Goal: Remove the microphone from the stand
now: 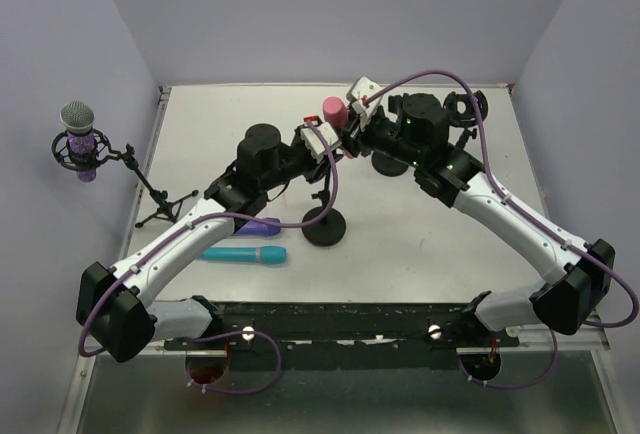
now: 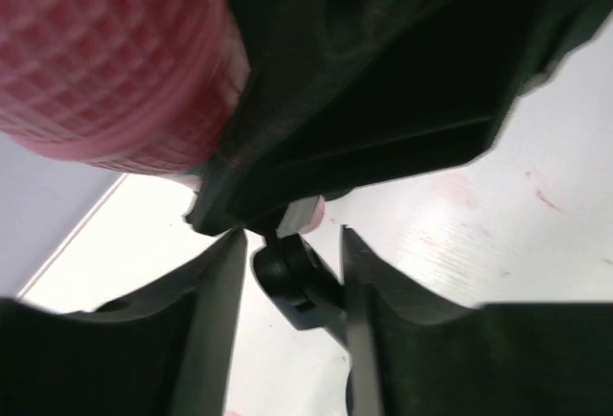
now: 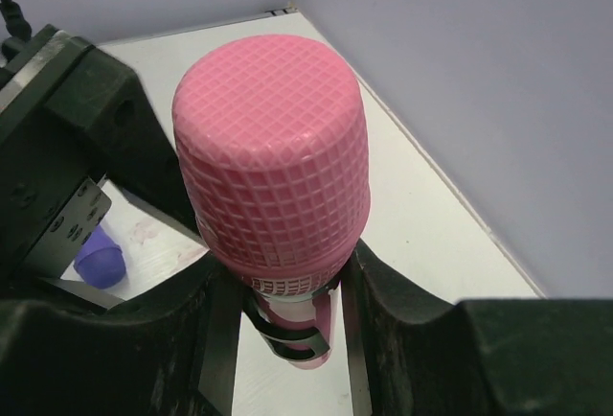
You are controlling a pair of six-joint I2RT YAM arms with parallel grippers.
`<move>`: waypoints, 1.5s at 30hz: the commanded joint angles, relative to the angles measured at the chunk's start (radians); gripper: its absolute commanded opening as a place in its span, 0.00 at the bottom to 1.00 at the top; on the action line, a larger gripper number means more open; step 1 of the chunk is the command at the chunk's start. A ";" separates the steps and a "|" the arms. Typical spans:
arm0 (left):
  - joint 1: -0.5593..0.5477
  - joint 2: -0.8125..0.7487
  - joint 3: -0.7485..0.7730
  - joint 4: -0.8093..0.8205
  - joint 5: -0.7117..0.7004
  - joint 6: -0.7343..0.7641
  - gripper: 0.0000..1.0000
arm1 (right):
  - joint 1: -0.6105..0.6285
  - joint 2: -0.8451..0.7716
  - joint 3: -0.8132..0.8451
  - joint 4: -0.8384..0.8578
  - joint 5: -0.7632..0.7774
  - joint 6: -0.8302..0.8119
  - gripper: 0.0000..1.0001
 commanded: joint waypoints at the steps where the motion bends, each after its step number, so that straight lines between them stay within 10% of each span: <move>1: -0.004 0.006 0.034 0.042 -0.037 0.014 0.37 | 0.009 -0.048 0.007 0.060 0.058 0.032 0.01; 4: -0.004 0.002 0.022 0.039 -0.020 0.008 0.00 | 0.009 -0.046 0.005 0.062 0.078 0.023 0.01; 9: -0.004 -0.018 -0.032 0.051 0.045 -0.024 0.00 | -0.067 -0.017 0.045 0.097 0.334 0.069 0.01; 14: -0.004 -0.043 -0.076 0.083 0.058 -0.064 0.00 | -0.316 0.055 0.263 0.033 0.288 0.210 0.01; 21: -0.006 -0.015 -0.073 0.207 0.078 -0.156 0.00 | -0.327 -0.005 0.285 -0.050 0.011 0.284 0.01; 24: -0.004 0.012 -0.026 0.209 0.079 -0.197 0.39 | -0.327 -0.038 0.262 -0.085 -0.246 0.301 0.01; 30: -0.006 0.029 0.098 0.059 0.010 -0.198 0.82 | -0.327 -0.037 0.307 -0.212 -0.424 0.311 0.01; 45: -0.017 0.002 0.289 -0.120 0.225 -0.211 0.93 | -0.325 0.018 0.314 -0.145 -0.741 0.454 0.01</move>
